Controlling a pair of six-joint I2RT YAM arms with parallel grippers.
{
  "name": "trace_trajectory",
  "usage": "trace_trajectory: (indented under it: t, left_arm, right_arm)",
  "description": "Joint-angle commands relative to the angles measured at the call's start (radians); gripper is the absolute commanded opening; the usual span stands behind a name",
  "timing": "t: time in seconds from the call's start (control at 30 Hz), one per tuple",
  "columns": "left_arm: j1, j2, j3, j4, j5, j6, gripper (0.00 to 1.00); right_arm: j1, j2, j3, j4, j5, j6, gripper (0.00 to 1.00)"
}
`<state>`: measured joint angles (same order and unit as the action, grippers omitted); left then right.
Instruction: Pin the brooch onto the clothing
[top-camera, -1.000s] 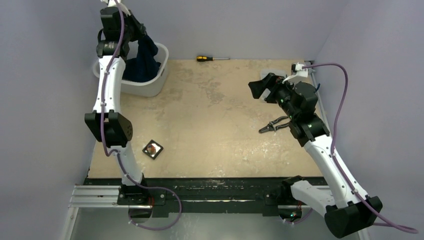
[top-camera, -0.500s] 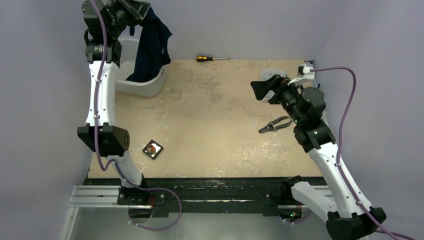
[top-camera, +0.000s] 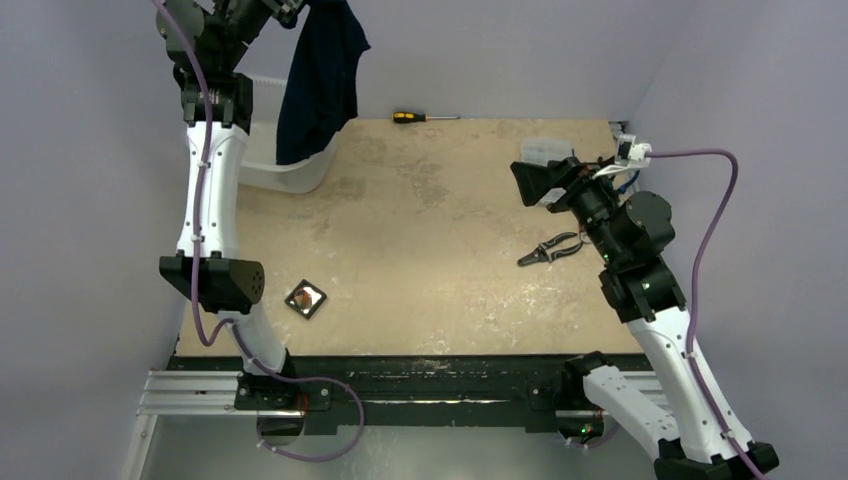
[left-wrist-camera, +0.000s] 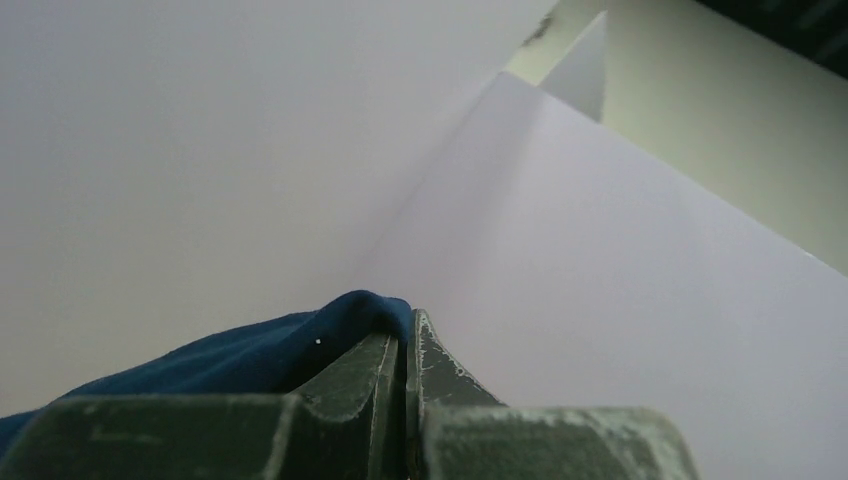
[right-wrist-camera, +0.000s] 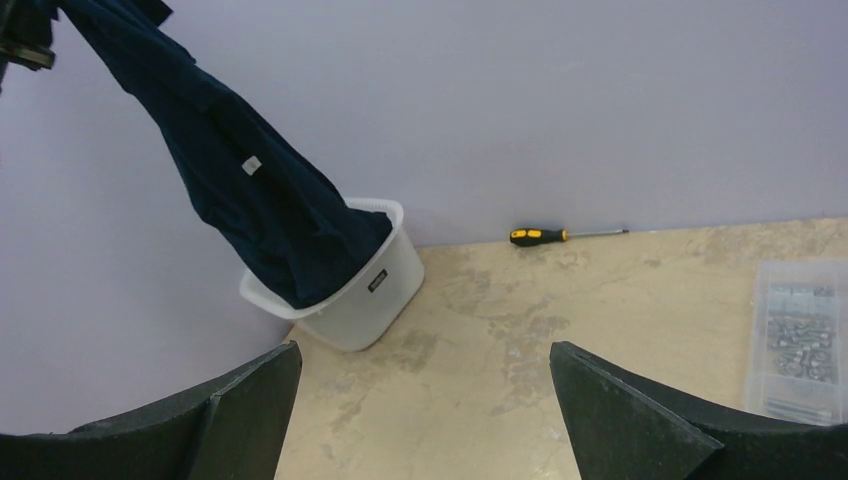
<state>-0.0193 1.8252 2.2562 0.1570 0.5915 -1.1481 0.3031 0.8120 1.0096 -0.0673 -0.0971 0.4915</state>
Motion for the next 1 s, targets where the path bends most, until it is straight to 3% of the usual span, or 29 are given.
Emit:
trace_trajectory:
  t: [0.0, 0.13, 0.33, 0.57, 0.7, 0.97]
  left_arm:
    - [-0.038, -0.022, 0.116, 0.301, 0.030, -0.210, 0.00]
    - [-0.053, -0.025, 0.116, 0.408, 0.022, -0.328, 0.00]
    - [-0.068, -0.062, 0.045, 0.429, 0.035, -0.341, 0.00]
    - [-0.121, -0.201, -0.372, 0.500, 0.034, -0.297, 0.00]
    - [-0.133, -0.260, -0.588, 0.494, 0.033, -0.263, 0.00]
    - [-0.133, -0.290, -0.777, 0.481, 0.104, -0.211, 0.00]
  right_arm:
    - [0.007, -0.034, -0.006, 0.083, -0.015, -0.042, 0.99]
    - [0.007, -0.061, -0.018, 0.119, -0.021, -0.060, 0.99]
    - [0.007, -0.094, -0.060, 0.170, -0.032, -0.078, 0.99]
    - [0.007, -0.069, -0.141, 0.263, -0.182, -0.074, 0.99]
    - [0.007, -0.015, -0.267, 0.410, -0.344, -0.083, 0.92]
    - [0.016, 0.159, -0.530, 0.714, -0.458, -0.079, 0.93]
